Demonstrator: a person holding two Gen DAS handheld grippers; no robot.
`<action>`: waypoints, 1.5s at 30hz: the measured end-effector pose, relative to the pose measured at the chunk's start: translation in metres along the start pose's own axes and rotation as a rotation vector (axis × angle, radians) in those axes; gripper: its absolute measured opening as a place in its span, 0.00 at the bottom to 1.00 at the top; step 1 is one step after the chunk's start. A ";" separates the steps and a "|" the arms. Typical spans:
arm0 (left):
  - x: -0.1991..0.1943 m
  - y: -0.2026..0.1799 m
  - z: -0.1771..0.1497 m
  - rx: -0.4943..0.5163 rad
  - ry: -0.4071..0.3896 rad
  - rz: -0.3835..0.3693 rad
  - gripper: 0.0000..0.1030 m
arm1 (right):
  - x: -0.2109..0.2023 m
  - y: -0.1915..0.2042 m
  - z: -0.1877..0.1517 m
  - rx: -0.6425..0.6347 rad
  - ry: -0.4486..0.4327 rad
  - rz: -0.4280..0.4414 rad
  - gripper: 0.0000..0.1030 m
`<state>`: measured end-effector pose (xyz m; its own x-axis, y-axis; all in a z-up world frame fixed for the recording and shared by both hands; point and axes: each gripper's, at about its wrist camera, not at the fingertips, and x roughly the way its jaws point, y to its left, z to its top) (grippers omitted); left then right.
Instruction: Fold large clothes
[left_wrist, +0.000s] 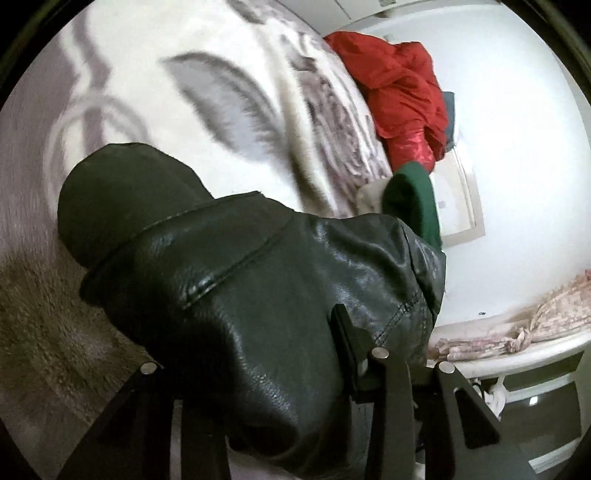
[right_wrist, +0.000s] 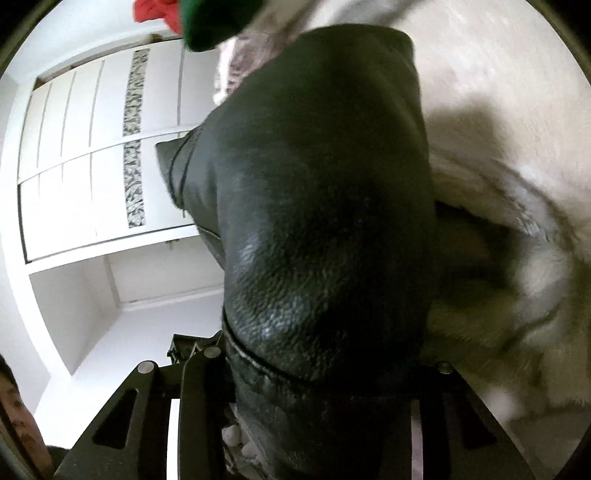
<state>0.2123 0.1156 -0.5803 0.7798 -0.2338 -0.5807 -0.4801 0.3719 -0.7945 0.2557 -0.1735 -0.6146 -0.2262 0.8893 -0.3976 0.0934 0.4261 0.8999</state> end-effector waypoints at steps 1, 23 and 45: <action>-0.003 -0.008 0.002 0.012 -0.001 -0.006 0.32 | -0.012 0.006 0.001 -0.009 -0.005 0.005 0.38; 0.113 -0.287 0.135 0.294 -0.018 -0.177 0.32 | -0.188 0.211 0.219 -0.188 -0.180 0.065 0.38; 0.288 -0.284 0.158 0.502 0.213 0.048 0.41 | -0.188 0.126 0.434 -0.082 -0.074 -0.186 0.67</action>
<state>0.6368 0.0847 -0.4939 0.6379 -0.3639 -0.6787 -0.2215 0.7574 -0.6142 0.7307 -0.2154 -0.5046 -0.1603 0.8074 -0.5678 -0.0230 0.5721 0.8199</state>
